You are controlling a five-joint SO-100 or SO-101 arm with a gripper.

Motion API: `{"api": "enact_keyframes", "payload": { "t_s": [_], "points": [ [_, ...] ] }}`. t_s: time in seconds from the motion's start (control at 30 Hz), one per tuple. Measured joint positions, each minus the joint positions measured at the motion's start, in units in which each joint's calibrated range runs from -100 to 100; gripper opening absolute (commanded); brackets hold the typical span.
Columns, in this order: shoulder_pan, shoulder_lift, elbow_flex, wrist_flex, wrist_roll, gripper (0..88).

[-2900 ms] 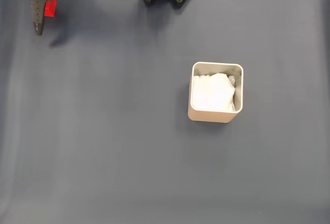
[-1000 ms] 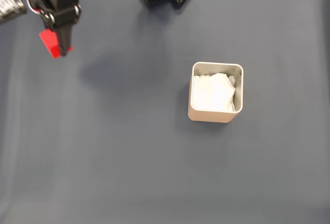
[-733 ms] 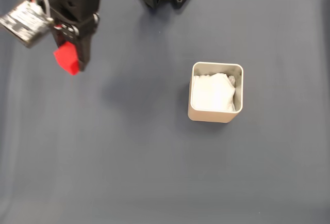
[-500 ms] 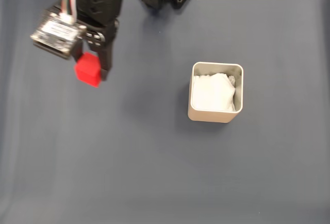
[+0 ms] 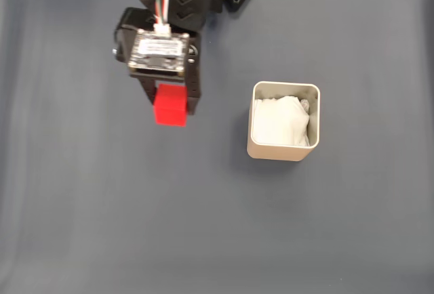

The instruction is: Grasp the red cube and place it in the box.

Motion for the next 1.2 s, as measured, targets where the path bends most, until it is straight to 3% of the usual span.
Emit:
{"api": "enact_keyframes", "payload": {
  "t_s": [0.47, 1.2],
  "points": [
    [-12.78, -2.41, 3.1, -2.44, 0.2, 0.3],
    [-25.85, -3.83, 4.74, -3.9, -0.49, 0.3]
  ]
}}
